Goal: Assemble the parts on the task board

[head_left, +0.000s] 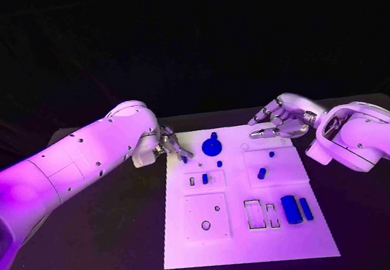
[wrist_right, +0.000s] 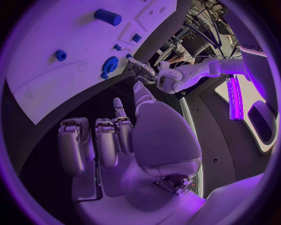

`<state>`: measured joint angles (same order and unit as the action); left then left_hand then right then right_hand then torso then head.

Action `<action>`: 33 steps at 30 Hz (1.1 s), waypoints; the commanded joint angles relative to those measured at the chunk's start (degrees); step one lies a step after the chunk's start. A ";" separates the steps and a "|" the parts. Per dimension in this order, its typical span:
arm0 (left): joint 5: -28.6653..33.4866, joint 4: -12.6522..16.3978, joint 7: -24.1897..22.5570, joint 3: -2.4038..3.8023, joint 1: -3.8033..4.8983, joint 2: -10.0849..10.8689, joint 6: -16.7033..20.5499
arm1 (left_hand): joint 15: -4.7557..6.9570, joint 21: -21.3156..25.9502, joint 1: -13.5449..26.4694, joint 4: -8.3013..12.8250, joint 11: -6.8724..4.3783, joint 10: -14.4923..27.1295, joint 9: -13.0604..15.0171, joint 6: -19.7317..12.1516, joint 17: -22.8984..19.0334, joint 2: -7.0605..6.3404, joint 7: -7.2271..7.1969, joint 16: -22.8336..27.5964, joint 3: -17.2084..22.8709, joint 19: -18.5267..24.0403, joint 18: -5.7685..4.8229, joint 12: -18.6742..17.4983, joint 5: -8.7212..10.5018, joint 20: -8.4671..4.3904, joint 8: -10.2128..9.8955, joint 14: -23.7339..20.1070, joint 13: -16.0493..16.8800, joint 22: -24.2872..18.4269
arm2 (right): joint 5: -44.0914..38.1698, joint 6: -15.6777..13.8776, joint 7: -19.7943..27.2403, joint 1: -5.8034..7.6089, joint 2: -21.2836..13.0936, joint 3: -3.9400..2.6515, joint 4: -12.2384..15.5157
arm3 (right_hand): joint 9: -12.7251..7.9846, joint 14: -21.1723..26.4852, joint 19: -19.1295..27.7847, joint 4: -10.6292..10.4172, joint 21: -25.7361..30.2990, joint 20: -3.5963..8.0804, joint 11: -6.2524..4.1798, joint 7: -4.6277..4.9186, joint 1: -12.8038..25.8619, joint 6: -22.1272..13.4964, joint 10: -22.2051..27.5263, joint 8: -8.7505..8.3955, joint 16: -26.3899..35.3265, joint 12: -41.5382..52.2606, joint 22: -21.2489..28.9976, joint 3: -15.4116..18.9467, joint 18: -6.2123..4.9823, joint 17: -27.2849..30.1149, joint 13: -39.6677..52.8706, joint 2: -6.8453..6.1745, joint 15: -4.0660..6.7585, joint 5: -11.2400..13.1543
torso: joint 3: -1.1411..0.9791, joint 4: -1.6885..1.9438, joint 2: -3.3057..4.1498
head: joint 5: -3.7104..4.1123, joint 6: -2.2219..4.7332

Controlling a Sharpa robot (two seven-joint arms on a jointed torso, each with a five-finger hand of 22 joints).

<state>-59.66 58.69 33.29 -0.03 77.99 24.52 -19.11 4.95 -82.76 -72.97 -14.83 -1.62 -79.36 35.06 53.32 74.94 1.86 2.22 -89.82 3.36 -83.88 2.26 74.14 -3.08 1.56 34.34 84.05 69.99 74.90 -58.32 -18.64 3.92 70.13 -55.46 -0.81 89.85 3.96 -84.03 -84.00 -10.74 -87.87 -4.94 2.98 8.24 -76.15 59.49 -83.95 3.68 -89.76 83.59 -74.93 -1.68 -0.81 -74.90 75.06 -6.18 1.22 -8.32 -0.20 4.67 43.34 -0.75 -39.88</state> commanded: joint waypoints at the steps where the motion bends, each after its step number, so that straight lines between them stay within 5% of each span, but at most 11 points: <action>1: 0.85 0.03 0.08 0.01 -0.01 -0.20 0.49 | 0.53 -0.06 -3.77 1.61 -0.64 0.09 0.07 -0.41 15.06 1.68 -0.55 -0.18 2.75 -1.77 0.22 0.09 0.13 -0.61 0.14 5.95 -0.35 5.56 | -0.06 0.77 0.41 -0.04 0.09 0.00 -0.01 | 0.08 -5.97 -3.76 -0.10 0.17 -0.23 0.22 -0.26 0.31 -0.17 -3.02 0.21 -0.24 -0.06 -11.06 0.36 -0.19 -15.10 12.02 0.25 -0.33 -0.35 | 0.00 0.02 -0.01 | -0.05 -0.04; 5: 1.36 0.01 0.08 0.01 -0.02 -0.19 1.00 | 0.61 0.10 -9.47 5.53 -0.57 0.53 -0.09 -1.95 15.06 2.18 -0.25 -0.18 9.81 -1.68 0.24 -0.44 0.05 -0.93 -0.36 5.95 -0.67 5.43 | -0.06 0.77 0.44 -0.05 0.14 0.00 -0.05 | 0.08 -5.97 -3.75 -0.10 0.18 -0.23 0.22 -0.26 0.30 -0.17 -3.01 0.21 -0.24 -0.08 -11.05 0.40 -0.19 -15.10 12.01 0.30 -0.32 -0.41 | 0.01 -0.03 -0.01 | -0.09 -0.08; 10: 1.71 -0.03 -0.18 0.01 -0.03 -0.11 1.01 | -0.03 0.22 -6.21 6.33 -0.08 0.42 0.47 -2.38 15.06 -2.91 0.60 -0.18 22.31 -1.66 0.26 -0.71 0.18 -0.31 0.63 5.95 -1.00 5.52 | -0.05 0.77 0.45 -0.07 0.14 0.00 -0.08 | 0.08 -5.97 -3.75 -0.10 0.18 -0.23 0.22 -0.26 0.30 -0.17 -3.01 0.21 -0.24 -0.08 -11.05 0.40 -0.19 -15.10 12.01 0.30 -0.32 -0.41 | 0.03 0.02 -0.02 | -0.05 -0.24; 12: 1.93 -0.06 -0.26 0.01 -0.04 -0.08 0.87 | -0.08 0.23 -5.06 6.65 -0.06 0.34 0.68 -2.41 15.06 -3.96 0.64 -0.18 24.92 -1.67 0.24 -0.69 0.10 -0.24 0.99 5.95 -1.00 5.57 | -0.05 0.78 0.45 -0.07 0.14 0.00 -0.08 | 0.08 -5.97 -3.75 -0.10 0.18 -0.23 0.22 -0.26 0.30 -0.17 -3.01 0.21 -0.24 -0.08 -11.05 0.40 -0.19 -15.10 12.01 0.30 -0.32 -0.41 | 0.03 0.01 -0.02 | -0.08 -0.25; 24: 4.06 1.48 -1.87 -0.01 -0.04 1.24 3.03 | -0.17 0.02 -2.31 9.10 0.11 0.01 1.28 -2.49 15.06 -6.80 0.48 -0.18 31.71 -1.86 0.17 -0.57 -0.57 -0.20 2.07 5.95 -0.98 6.01 | -0.01 0.89 0.46 -0.10 0.15 0.00 -0.10 | 0.08 -5.97 -3.75 -0.10 0.18 -0.23 0.22 -0.26 0.30 -0.17 -3.01 0.21 -0.24 -0.08 -11.05 0.40 -0.19 -15.10 12.01 0.30 -0.32 -0.41 | -0.01 0.01 -0.04 | -0.19 -0.14; 33: 6.09 7.50 -3.68 -0.22 -0.11 5.01 7.48 | -0.11 -0.77 -0.78 11.07 -0.03 -0.88 1.34 -1.82 15.06 -8.94 0.38 -0.18 34.46 -2.38 -0.10 0.02 -2.83 -0.29 2.53 5.95 -0.37 7.08 | 0.09 0.91 0.45 -0.10 0.09 0.00 -0.14 | 0.08 -5.97 -3.75 -0.10 0.18 -0.23 0.22 -0.26 0.30 -0.17 -3.01 0.21 -0.24 -0.08 -11.05 0.40 -0.19 -15.10 12.01 0.30 -0.32 -0.41 | -0.03 0.14 -0.11 | -0.27 -0.15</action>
<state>-55.37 65.48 31.50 -0.25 77.93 29.34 -14.82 5.12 -83.29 -73.70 -11.13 -1.75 -79.87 36.37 50.58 74.92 -6.37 2.97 -89.82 30.15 -84.03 2.26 73.88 -5.72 0.89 36.71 84.09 69.56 74.93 -58.23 -18.52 3.97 70.06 -55.39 -0.81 89.71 3.95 -84.03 -84.00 -10.90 -87.87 -4.94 2.98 8.24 -76.16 59.49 -83.95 3.68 -89.76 83.59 -74.91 -1.52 -0.81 -74.93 75.06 -6.18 1.22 -8.55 -0.24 4.77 43.23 -0.99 -40.05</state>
